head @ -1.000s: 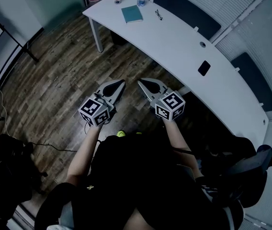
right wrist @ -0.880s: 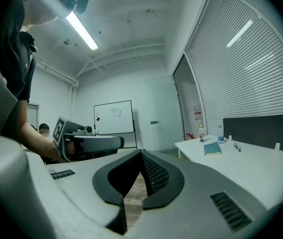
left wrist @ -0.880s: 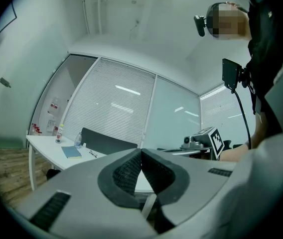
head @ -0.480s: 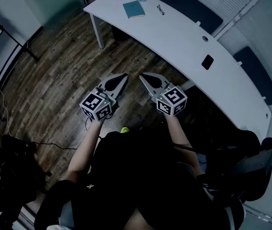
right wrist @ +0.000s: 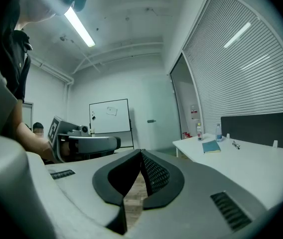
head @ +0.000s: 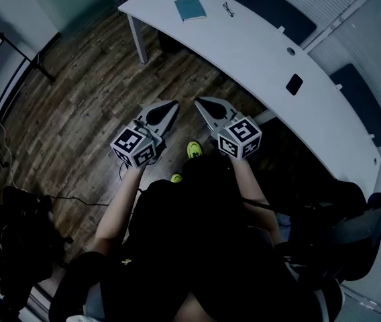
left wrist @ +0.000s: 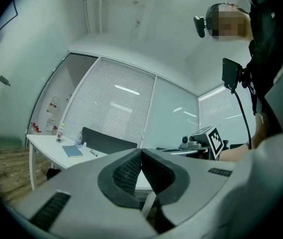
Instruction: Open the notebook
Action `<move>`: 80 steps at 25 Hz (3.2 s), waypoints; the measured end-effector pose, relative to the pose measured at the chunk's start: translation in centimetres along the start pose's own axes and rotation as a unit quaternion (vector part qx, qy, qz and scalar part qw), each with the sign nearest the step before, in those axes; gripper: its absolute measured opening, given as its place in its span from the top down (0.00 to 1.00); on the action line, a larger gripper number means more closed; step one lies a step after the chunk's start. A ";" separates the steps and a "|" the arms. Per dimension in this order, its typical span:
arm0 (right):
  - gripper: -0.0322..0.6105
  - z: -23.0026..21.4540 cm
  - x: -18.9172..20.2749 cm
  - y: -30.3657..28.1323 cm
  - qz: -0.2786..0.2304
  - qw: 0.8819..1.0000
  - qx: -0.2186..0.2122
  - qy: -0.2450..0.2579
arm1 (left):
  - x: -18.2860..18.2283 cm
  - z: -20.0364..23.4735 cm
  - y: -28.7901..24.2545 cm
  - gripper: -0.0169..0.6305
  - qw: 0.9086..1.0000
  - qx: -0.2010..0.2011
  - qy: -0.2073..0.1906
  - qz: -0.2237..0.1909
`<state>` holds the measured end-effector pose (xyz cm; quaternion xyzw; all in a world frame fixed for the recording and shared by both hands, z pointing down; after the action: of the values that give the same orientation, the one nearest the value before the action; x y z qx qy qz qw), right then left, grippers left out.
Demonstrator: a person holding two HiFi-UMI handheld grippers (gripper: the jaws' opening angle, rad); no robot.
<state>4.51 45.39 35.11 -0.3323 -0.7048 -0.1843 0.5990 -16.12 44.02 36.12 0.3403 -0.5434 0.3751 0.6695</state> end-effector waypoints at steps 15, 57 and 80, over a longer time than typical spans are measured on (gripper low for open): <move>0.94 -7.8 -0.4 -6.1 0.025 0.999 -0.026 -0.007 | 1.0 6.0 -4.6 0.96 0.999 -0.033 0.009 0.002; 0.94 -31.4 -5.2 -20.3 0.066 0.995 -0.073 -0.027 | 0.1 24.3 -24.6 0.96 0.996 -0.084 0.018 0.021; 0.94 -37.2 -6.0 -29.9 0.080 0.995 -0.013 -0.056 | 0.3 36.7 -30.1 0.96 0.998 -0.048 0.029 0.019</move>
<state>11.14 -1.79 41.45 -0.4054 -0.7055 -0.1261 0.5675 -7.18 -2.22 41.46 0.2867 -0.5474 0.3709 0.6933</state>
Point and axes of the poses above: the fingertips, and each gripper's own axes: y backward along the fingers, z to its left, x out of its underside, the point moved 10 cm from there along y, backward along the fingers, and after that the axes turned 5 degrees about -y, right-handed, at the moved point
